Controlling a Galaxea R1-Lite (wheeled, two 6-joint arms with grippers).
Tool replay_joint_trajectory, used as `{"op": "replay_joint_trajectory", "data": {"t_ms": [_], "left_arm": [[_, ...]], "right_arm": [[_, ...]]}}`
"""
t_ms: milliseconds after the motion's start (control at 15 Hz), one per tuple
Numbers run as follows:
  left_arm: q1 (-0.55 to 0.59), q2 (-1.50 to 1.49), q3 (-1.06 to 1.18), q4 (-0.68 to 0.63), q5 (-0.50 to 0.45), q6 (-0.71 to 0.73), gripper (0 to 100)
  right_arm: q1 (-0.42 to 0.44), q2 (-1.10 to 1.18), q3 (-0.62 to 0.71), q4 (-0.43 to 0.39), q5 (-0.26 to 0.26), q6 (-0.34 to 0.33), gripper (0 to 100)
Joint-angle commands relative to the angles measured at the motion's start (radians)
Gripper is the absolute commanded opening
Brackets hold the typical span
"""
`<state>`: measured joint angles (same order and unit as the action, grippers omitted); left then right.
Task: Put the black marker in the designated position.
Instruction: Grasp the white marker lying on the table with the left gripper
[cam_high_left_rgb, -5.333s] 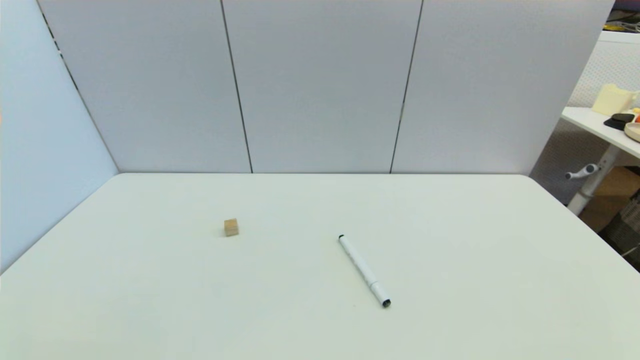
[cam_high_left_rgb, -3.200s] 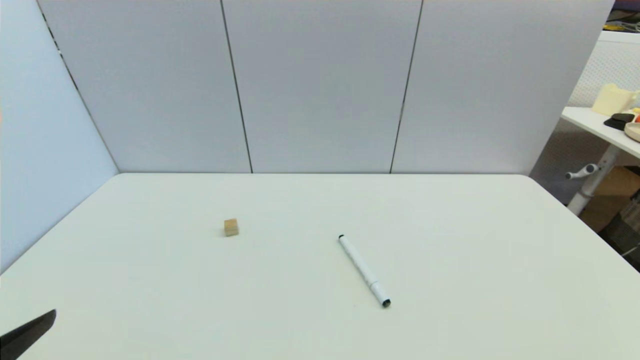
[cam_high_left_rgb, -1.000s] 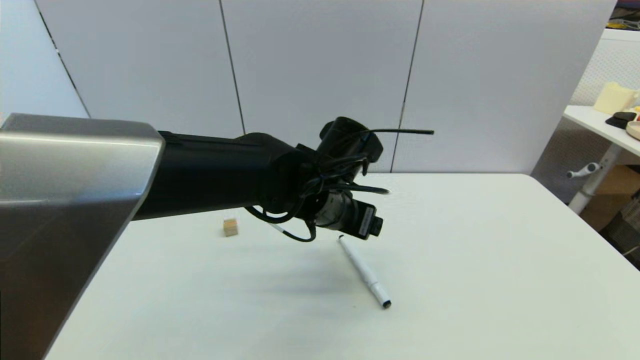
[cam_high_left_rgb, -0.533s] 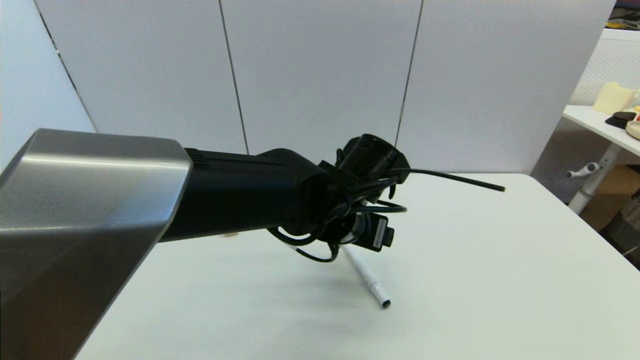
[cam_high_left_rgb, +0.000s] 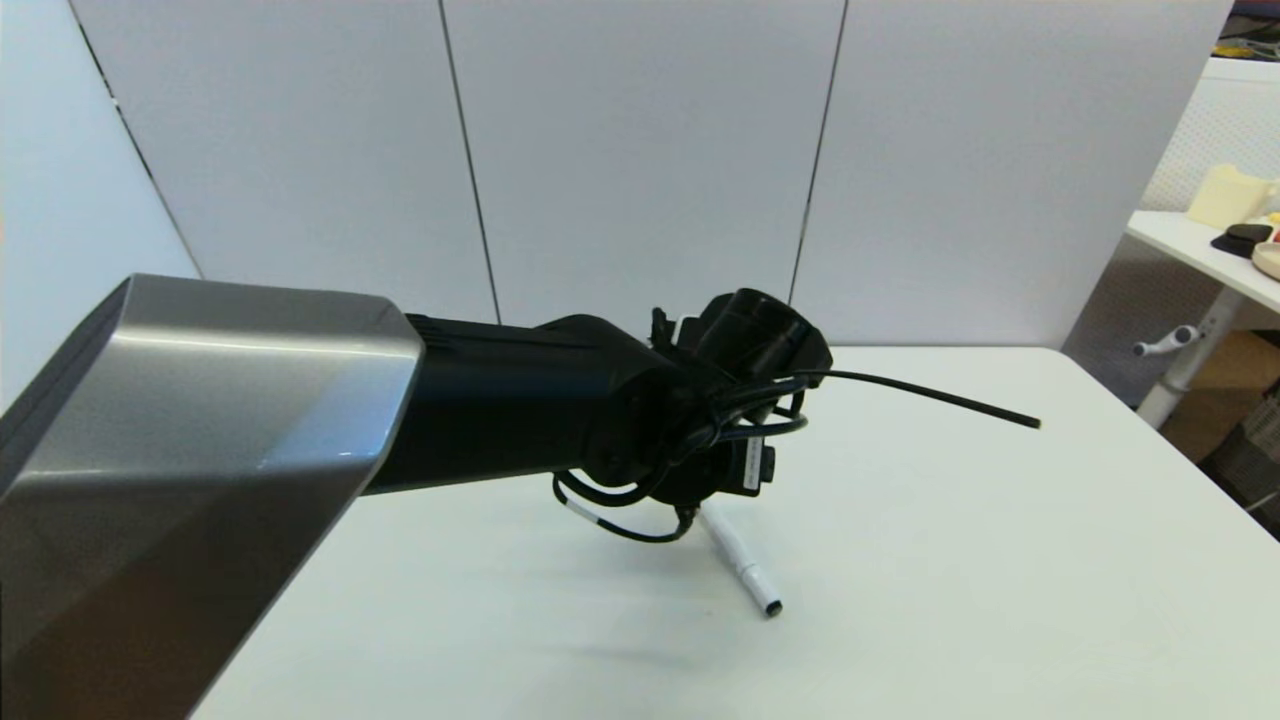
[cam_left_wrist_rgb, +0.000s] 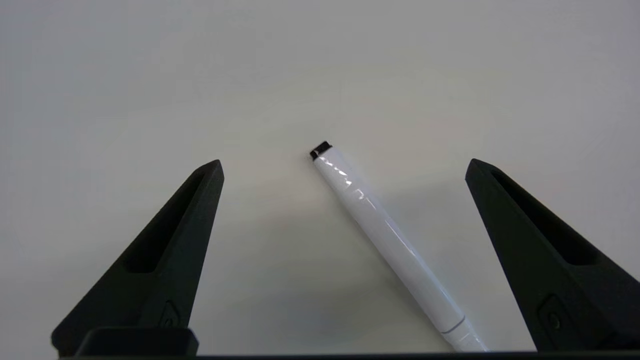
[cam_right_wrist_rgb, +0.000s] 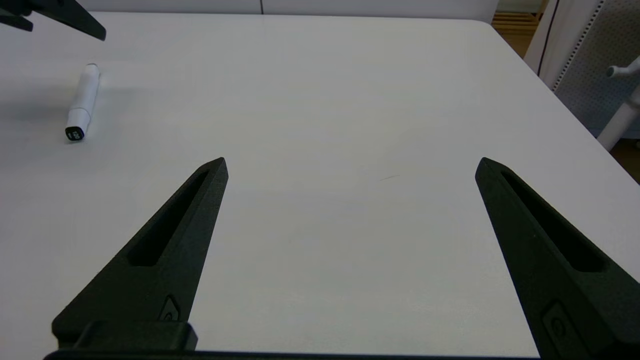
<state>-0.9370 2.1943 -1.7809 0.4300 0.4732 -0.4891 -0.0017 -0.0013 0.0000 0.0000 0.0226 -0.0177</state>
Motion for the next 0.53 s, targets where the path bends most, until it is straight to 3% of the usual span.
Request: {"op": "replay_joint_trajectory", "data": {"t_ms": [67,533], "left_arm": [[-0.025,0.009,0.009,0.0,0.016,-0.077,100],[-0.051,0.047,0.031,0.003,0.093,-0.276,100]], "right_arm": [[0.0,0.001,0.0,0.0,0.0,-0.001,100],[0.0,0.001,0.0,0.0,0.0,-0.001,100]]}}
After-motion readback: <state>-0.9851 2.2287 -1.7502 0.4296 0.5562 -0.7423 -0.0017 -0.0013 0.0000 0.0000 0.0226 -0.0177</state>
